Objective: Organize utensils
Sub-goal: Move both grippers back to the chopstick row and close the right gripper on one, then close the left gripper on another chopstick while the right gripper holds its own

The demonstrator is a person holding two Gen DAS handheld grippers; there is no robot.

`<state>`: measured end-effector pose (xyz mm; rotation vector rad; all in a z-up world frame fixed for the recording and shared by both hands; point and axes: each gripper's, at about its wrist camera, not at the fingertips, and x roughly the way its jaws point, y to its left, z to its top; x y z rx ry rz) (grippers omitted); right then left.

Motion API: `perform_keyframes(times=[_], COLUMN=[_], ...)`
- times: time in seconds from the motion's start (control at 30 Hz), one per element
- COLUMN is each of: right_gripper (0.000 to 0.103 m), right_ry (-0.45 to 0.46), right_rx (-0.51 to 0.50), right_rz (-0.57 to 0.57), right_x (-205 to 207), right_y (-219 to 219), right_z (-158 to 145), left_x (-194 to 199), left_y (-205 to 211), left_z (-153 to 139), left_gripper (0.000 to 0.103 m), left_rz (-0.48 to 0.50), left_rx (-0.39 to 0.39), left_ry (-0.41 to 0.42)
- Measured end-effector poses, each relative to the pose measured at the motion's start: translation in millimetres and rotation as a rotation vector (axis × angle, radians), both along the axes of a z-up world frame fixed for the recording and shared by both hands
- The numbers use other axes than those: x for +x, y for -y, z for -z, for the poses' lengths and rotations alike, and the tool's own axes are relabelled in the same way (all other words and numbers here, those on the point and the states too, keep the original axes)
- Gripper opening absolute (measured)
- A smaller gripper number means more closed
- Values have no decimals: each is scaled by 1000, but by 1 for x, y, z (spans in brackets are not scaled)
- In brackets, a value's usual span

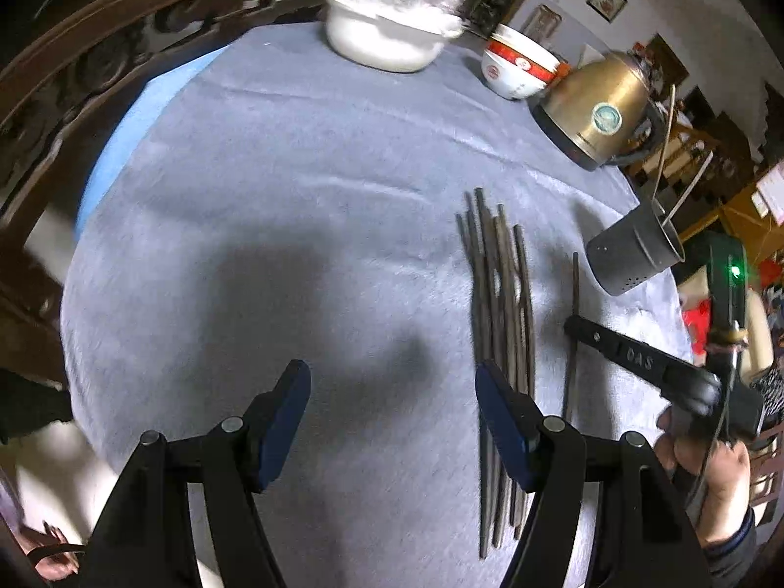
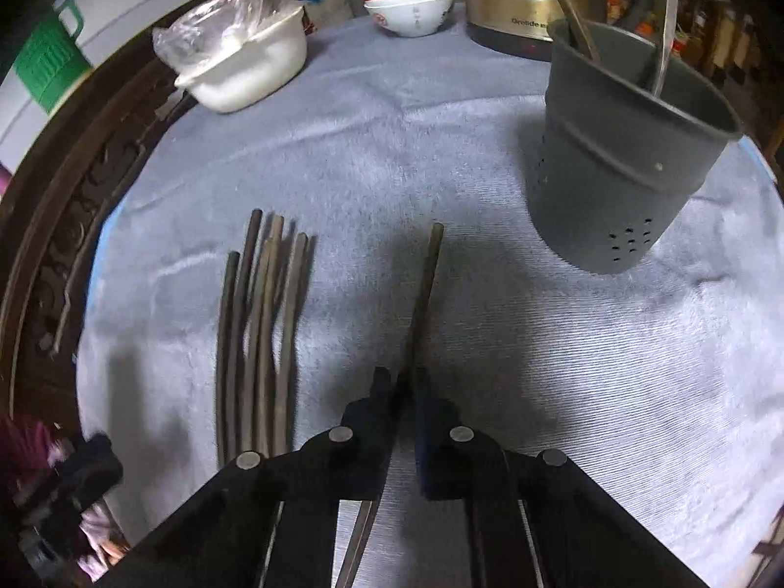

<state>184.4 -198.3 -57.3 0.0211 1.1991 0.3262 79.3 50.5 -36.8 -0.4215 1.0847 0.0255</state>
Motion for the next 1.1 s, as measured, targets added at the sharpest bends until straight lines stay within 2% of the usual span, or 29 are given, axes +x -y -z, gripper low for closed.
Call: perform_keyframes(times=[0.23,0.33,0.43,0.47,0.63,0.77,0.8,0.83,0.87,0.9,1.1], right_gripper=[9,9,9,9,8,8,8,8,8,8,9], right_ry=[-9,-13,-14,-14,-15,-15,-16,-17,-18,-21,-84], right_rx=[38,73,95,101,129,135,133,129,124,114,2], right_rz=[-20,-23,-30,-32,-43,-52,-56,-62,-69,-80,-201], right_x=[-8,-6,-6,-6,-8,-9,-8,-8,-8,-7,5], right_y=[27,34,36,38,47,48,47,47,47,46,26], right_z=[4,6,7,7,7,8,8,9,8,8,5], left_x=[50,69,80,82,88,95,97,99,102,103,109], left_y=[23,28,32,33,40,49,52,54,56,56,61], left_z=[7,15,23,24,24,25,25,25,26,28,31], left_gripper=[69,61,55,50,46,46,43,31,11,8,7], left_rz=[29,15,4,2,-3,15,21,24,30,43,181], left_rx=[-2,-18,2,10,67,77,91,115,122,115,122], left_ry=[-97,-161,-217,-228,-255,-270,-275,-278,-286,-302,-370])
